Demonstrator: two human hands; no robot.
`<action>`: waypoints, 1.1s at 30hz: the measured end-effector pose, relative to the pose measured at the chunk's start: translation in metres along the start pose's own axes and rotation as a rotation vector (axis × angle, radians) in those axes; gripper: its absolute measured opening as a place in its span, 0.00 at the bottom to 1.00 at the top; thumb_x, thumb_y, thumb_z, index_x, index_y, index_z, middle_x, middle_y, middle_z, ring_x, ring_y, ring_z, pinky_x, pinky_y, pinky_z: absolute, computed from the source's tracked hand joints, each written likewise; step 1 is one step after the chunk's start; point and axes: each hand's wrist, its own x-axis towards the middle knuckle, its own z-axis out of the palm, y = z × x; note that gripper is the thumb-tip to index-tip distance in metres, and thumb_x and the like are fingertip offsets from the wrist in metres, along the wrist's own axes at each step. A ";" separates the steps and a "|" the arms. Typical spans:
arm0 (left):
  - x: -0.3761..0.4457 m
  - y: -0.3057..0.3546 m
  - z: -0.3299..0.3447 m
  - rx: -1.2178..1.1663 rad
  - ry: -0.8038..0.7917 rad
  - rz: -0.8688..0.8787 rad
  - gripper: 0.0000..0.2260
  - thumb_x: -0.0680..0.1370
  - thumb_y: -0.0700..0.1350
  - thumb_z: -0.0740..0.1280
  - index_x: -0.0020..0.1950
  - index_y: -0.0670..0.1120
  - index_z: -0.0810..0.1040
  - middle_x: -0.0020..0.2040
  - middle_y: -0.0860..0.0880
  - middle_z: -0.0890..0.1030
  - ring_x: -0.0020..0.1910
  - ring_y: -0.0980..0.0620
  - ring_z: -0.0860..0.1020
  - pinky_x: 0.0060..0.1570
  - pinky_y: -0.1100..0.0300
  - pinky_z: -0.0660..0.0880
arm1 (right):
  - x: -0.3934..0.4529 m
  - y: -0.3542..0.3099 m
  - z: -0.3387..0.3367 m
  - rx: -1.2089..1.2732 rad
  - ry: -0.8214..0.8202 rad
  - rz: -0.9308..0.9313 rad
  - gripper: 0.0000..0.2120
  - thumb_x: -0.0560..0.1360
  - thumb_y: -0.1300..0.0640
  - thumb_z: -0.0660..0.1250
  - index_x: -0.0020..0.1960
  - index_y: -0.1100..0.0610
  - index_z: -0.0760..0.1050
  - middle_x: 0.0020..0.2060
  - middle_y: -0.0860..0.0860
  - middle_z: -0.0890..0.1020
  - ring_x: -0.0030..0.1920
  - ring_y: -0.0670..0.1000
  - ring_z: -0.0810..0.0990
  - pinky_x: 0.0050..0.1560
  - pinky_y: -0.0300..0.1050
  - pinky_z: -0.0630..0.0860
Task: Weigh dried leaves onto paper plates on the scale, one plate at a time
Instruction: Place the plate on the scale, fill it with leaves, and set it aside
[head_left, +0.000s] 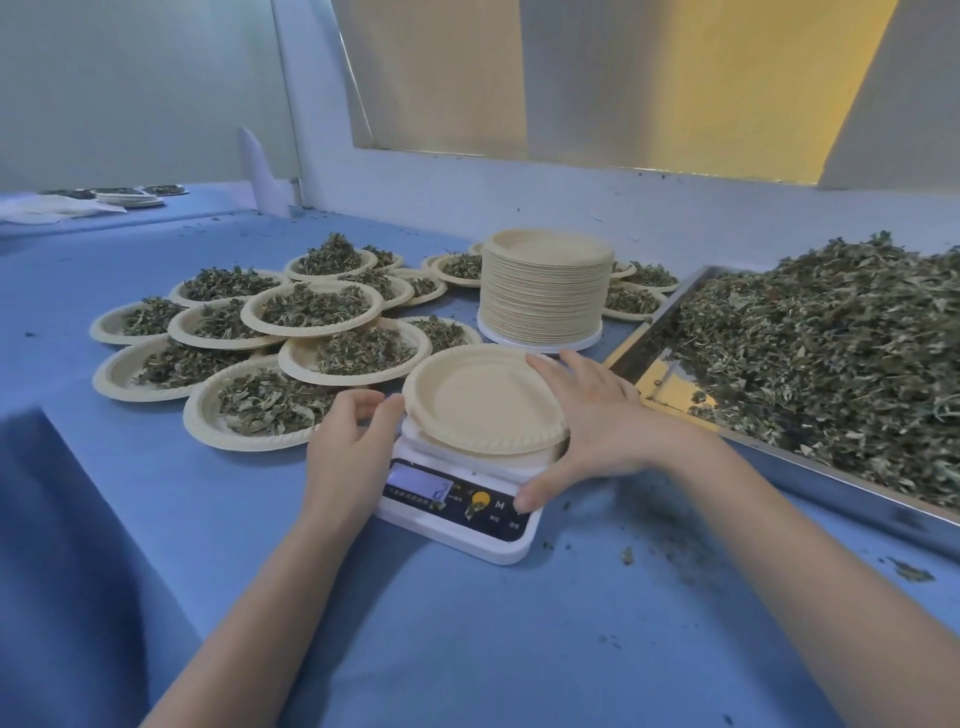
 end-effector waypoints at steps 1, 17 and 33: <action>0.000 0.000 0.000 -0.014 -0.002 -0.007 0.07 0.77 0.52 0.63 0.51 0.51 0.75 0.47 0.56 0.78 0.47 0.56 0.78 0.38 0.64 0.68 | 0.000 -0.001 0.000 -0.016 0.009 0.003 0.68 0.51 0.27 0.73 0.75 0.41 0.33 0.76 0.49 0.34 0.75 0.53 0.33 0.74 0.59 0.39; 0.001 0.002 -0.003 -0.071 -0.014 -0.046 0.05 0.78 0.52 0.62 0.49 0.53 0.75 0.49 0.53 0.79 0.40 0.60 0.79 0.53 0.53 0.74 | 0.002 -0.022 -0.011 -0.138 -0.070 0.031 0.69 0.53 0.32 0.77 0.74 0.41 0.29 0.75 0.49 0.31 0.75 0.54 0.32 0.73 0.57 0.39; -0.006 0.041 0.018 0.314 0.031 0.482 0.08 0.74 0.44 0.66 0.53 0.46 0.76 0.45 0.52 0.75 0.48 0.50 0.71 0.49 0.56 0.69 | -0.007 -0.026 -0.017 -0.032 0.025 -0.101 0.63 0.56 0.32 0.75 0.74 0.38 0.33 0.75 0.47 0.33 0.75 0.54 0.33 0.73 0.57 0.40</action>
